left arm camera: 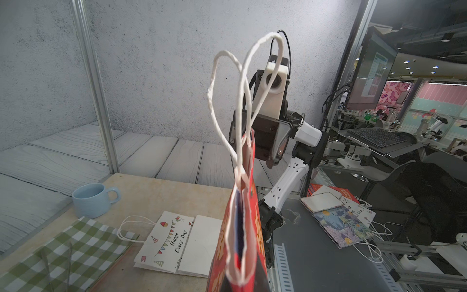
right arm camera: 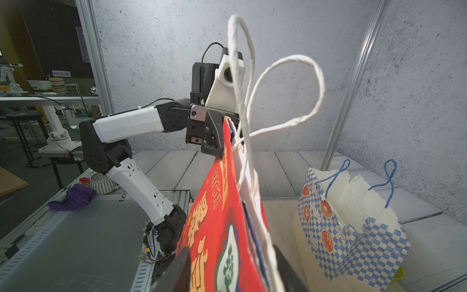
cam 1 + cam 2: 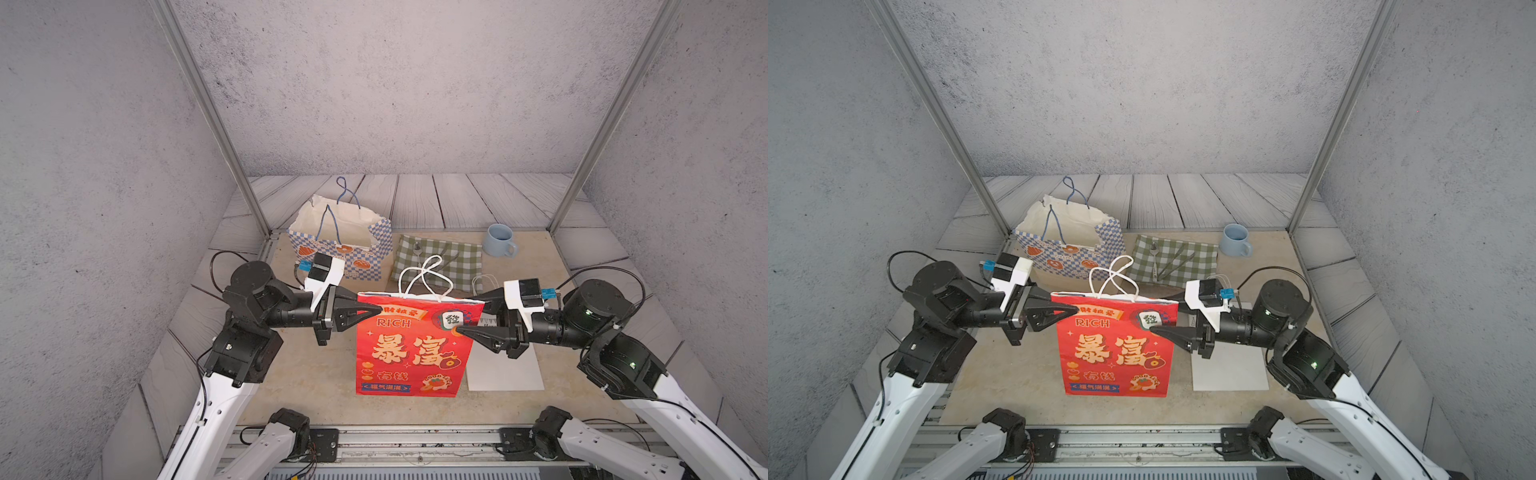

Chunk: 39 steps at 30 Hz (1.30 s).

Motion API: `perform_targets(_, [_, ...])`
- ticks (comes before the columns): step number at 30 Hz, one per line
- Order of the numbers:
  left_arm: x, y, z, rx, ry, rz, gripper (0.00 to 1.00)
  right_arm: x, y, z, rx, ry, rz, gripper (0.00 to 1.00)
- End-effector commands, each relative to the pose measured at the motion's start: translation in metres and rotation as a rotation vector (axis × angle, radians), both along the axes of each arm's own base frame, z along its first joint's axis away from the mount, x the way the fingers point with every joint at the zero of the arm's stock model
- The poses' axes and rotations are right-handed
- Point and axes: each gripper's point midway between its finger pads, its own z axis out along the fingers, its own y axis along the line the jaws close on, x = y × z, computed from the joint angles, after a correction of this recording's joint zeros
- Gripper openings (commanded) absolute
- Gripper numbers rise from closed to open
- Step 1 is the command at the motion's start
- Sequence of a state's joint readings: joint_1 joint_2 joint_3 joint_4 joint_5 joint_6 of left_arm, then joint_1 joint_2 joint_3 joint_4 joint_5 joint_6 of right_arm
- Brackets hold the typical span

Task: Put away the paper bag
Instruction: Press the paper bag.

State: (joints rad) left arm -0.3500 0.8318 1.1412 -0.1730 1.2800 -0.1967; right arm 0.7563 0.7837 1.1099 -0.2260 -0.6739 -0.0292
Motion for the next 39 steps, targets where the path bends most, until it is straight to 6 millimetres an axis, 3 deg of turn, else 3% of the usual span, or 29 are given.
perform_targets(1, [-0.012, 0.003, 0.021, -0.037, -0.067, -0.02, 0.0, 0.011, -0.01, -0.011, 0.0, 0.01, -0.108, 0.92])
perform_targets(4, [-0.016, 0.004, 0.028, -0.054, -0.073, -0.03, 0.0, 0.007, -0.01, -0.019, -0.022, 0.012, -0.088, 0.86])
perform_targets(8, [-0.017, 0.003, 0.031, -0.059, -0.072, -0.038, 0.0, -0.004, -0.002, -0.02, -0.043, 0.047, 0.009, 0.65])
perform_targets(15, [-0.016, 0.002, 0.039, -0.082, -0.089, -0.03, 0.0, -0.009, 0.003, -0.022, -0.039, 0.049, 0.064, 0.02])
perform_targets(16, [-0.016, 0.001, 0.039, -0.082, -0.088, -0.031, 0.0, -0.01, 0.002, -0.022, -0.038, 0.048, 0.063, 0.0])
perform_targets(17, [-0.015, 0.001, 0.039, -0.082, -0.09, -0.028, 0.0, -0.009, 0.002, -0.023, -0.04, 0.055, 0.056, 0.05])
perform_targets(18, [-0.015, 0.001, 0.039, -0.081, -0.09, -0.028, 0.0, -0.007, 0.001, -0.024, -0.041, 0.064, 0.04, 0.21])
perform_targets(19, [-0.015, 0.001, 0.039, -0.082, -0.093, -0.027, 0.0, -0.005, 0.0, -0.026, -0.041, 0.075, 0.024, 0.45])
perform_targets(20, [-0.015, 0.001, 0.04, -0.083, -0.094, -0.026, 0.0, -0.002, -0.002, -0.027, -0.039, 0.087, -0.005, 0.59])
perform_targets(23, [-0.016, 0.001, 0.043, -0.093, -0.107, -0.022, 0.0, 0.001, -0.007, -0.035, -0.036, 0.085, -0.042, 0.79])
perform_targets(25, [-0.017, 0.002, 0.048, -0.103, -0.122, -0.023, 0.0, 0.002, -0.008, -0.041, -0.036, 0.081, -0.052, 0.81])
perform_targets(28, [-0.018, 0.002, 0.055, -0.116, -0.137, -0.022, 0.0, 0.0, -0.005, -0.049, -0.048, 0.106, -0.028, 0.79])
perform_targets(31, [-0.02, 0.0, 0.059, -0.124, -0.15, -0.033, 0.0, -0.006, -0.002, -0.051, -0.054, 0.135, 0.016, 0.68])
perform_targets(39, [-0.019, -0.003, 0.057, -0.125, -0.163, -0.03, 0.0, -0.013, -0.003, -0.047, -0.055, 0.123, 0.048, 0.12])
